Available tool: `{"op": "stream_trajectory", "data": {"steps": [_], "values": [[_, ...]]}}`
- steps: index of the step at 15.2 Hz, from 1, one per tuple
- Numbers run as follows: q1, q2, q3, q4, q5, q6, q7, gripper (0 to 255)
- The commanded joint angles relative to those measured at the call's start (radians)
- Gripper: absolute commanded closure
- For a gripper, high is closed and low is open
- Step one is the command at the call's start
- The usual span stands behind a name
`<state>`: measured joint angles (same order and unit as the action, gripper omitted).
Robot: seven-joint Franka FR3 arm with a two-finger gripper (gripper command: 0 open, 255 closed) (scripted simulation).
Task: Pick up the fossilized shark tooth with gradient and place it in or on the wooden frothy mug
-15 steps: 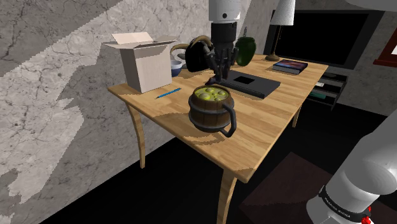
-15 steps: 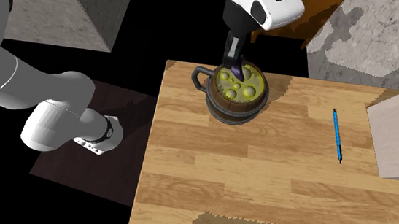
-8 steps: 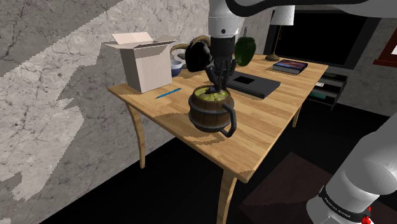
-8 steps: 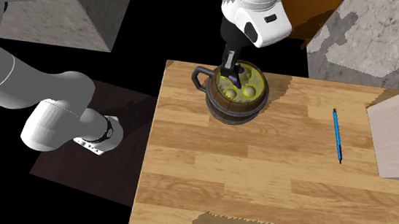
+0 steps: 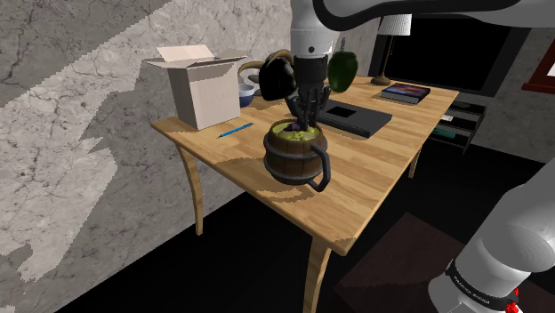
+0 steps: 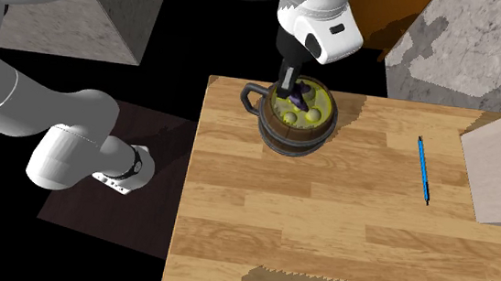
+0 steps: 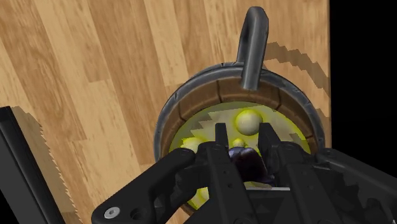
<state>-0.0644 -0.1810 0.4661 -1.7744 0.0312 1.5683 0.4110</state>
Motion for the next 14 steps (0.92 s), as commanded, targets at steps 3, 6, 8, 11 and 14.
{"op": "stream_trajectory", "data": {"steps": [3,6,8,11,14], "values": [[0.000,0.000,0.000,-0.001,0.000,0.001,0.000,0],[0.000,0.000,0.000,-0.001,0.000,0.001,0.000,0],[0.000,0.023,0.005,0.091,-0.009,-0.070,0.008,0],[0.001,0.051,0.011,0.180,-0.021,-0.135,0.017,0],[0.001,0.051,0.011,0.180,-0.021,-0.135,0.017,0]]}}
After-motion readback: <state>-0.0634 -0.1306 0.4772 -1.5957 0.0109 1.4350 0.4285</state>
